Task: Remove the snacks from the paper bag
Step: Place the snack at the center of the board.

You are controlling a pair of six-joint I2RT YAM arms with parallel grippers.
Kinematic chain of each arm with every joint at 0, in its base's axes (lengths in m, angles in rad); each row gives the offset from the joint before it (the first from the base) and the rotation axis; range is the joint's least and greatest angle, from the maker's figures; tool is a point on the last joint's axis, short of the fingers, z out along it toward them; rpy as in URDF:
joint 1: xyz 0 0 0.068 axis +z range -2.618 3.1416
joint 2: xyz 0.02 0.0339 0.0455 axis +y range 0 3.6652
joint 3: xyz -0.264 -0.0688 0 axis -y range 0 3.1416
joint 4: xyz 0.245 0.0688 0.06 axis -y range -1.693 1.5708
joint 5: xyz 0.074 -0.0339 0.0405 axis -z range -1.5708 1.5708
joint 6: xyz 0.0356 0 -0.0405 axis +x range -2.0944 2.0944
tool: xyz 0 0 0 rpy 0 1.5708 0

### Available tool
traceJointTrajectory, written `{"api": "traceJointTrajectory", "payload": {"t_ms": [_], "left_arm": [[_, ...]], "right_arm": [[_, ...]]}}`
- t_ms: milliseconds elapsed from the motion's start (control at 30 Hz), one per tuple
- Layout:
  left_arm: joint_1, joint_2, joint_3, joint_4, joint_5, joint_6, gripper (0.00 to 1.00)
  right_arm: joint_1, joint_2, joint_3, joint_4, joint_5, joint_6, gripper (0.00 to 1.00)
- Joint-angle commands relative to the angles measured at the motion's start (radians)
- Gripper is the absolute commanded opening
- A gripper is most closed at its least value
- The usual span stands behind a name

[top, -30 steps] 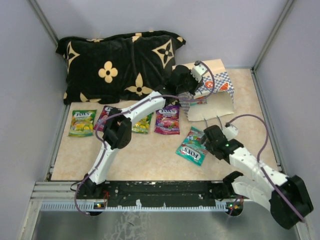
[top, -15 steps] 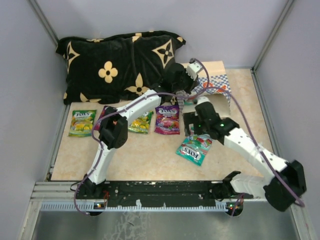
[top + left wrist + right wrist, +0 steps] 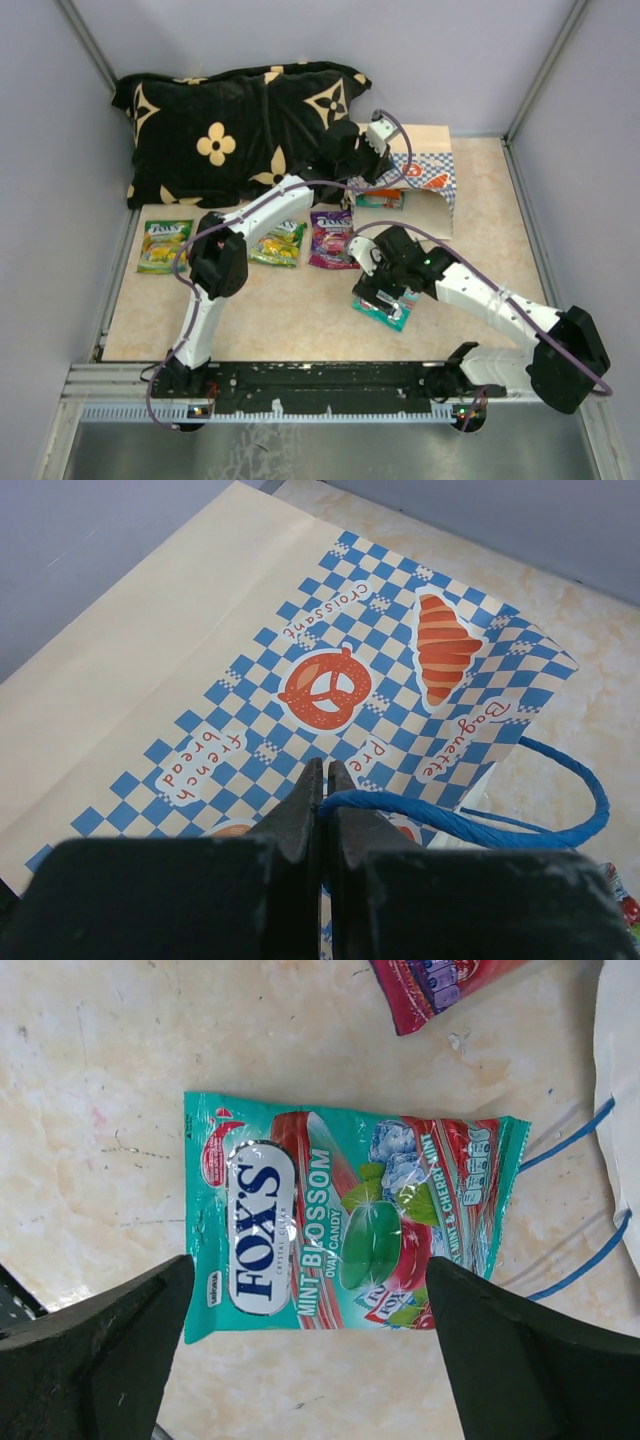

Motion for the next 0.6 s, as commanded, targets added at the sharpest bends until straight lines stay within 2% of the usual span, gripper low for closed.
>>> {"api": "traceJointTrajectory", "payload": {"t_ms": [0, 167, 400, 467, 567], "left_arm": [[0.006, -0.047, -0.01, -0.003, 0.028, -0.013, 0.0], [0.006, -0.056, -0.011, -0.019, 0.028, -0.003, 0.0], [0.008, -0.065, -0.02, -0.023, 0.016, 0.008, 0.0], [0.008, -0.064, -0.02, -0.024, 0.02, 0.006, 0.0], [0.008, -0.067, -0.022, -0.031, 0.017, 0.016, 0.0]], "right_arm": [[-0.016, 0.001, -0.023, 0.014, -0.035, -0.171, 0.99], [-0.062, 0.051, -0.044, 0.026, -0.097, -0.239, 0.99], [-0.115, 0.174, -0.054, 0.057, -0.07, -0.26, 0.99], [-0.118, 0.209, -0.054, 0.09, -0.043, -0.235, 0.99], [-0.118, 0.246, -0.06, 0.177, 0.018, -0.109, 0.99]]}}
